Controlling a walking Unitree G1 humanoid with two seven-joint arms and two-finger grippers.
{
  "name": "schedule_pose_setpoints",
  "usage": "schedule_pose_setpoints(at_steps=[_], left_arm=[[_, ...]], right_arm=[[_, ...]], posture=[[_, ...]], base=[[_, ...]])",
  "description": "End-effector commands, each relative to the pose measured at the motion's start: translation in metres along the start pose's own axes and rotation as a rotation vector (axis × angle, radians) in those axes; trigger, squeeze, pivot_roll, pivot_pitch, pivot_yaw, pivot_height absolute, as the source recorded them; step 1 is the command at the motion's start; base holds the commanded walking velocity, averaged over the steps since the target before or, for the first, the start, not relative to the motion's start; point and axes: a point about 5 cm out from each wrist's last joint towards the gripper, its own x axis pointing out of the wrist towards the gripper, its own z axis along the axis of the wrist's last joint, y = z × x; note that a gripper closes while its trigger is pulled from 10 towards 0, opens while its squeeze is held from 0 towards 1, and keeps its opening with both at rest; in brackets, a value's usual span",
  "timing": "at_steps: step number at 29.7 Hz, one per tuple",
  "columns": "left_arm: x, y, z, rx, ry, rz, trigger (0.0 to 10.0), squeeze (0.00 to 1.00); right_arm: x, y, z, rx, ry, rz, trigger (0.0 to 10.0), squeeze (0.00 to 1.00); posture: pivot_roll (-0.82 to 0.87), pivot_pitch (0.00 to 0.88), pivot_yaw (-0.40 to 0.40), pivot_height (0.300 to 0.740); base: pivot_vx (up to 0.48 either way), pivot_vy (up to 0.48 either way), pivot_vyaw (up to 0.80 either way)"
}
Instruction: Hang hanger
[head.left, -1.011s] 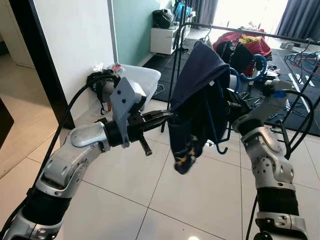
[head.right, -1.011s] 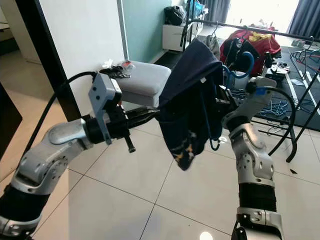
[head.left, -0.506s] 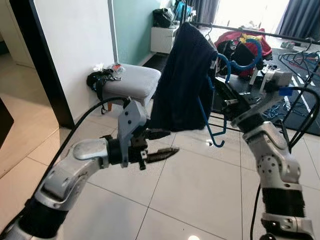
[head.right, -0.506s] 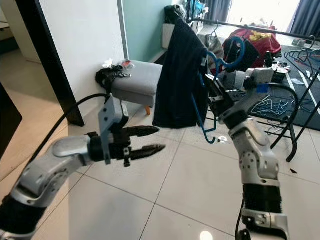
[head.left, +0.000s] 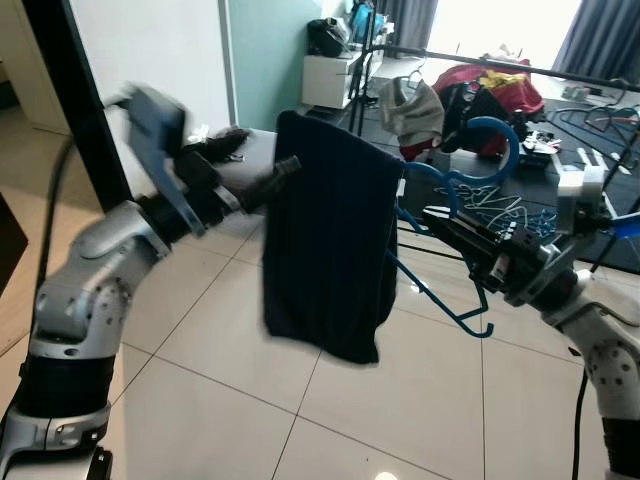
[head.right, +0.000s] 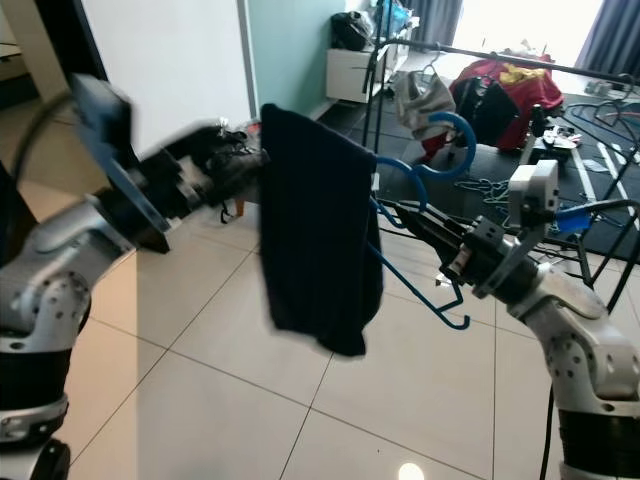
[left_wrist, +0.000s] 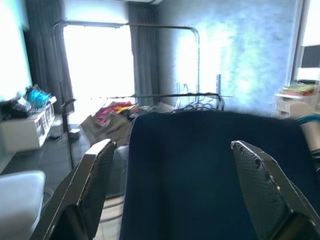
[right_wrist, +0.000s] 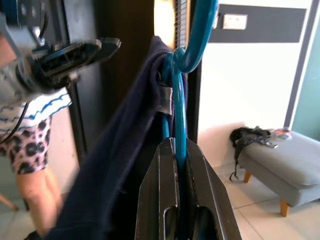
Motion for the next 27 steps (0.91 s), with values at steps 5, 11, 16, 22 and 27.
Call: schedule_pose_setpoints(at_steps=[5, 11, 16, 22, 27], left_arm=[[-0.005, -0.012, -0.028, -0.057, 0.073, -0.019, 10.0, 0.00], [-0.026, -0.012, -0.075, -0.123, 0.195, 0.082, 10.0, 0.00], [-0.031, -0.017, -0.086, -0.152, 0.211, 0.099, 10.0, 0.00], [-0.028, -0.021, -0.085, -0.164, 0.191, 0.079, 10.0, 0.00], [-0.025, -0.022, -0.085, -0.162, 0.179, 0.059, 10.0, 0.00]], right_arm=[[0.003, 0.009, 0.002, 0.015, -0.067, 0.029, 10.0, 0.00], [0.002, 0.015, -0.023, 0.096, -0.048, 0.019, 10.0, 0.00], [0.001, 0.019, -0.026, 0.126, -0.056, 0.025, 10.0, 0.00], [0.001, 0.019, -0.024, 0.124, -0.059, 0.027, 10.0, 0.00], [0.000, 0.018, -0.021, 0.111, -0.065, 0.022, 10.0, 0.00]], posture=[[0.06, 0.000, -0.043, 0.740], [0.07, 0.000, -0.046, 0.740], [0.07, 0.000, -0.046, 0.740], [0.06, 0.000, -0.045, 0.740], [0.06, 0.000, -0.043, 0.740]], base=[[0.000, 0.000, 0.00], [0.000, 0.000, 0.00], [0.000, 0.000, 0.00], [0.000, 0.000, 0.00], [0.000, 0.000, 0.00]])
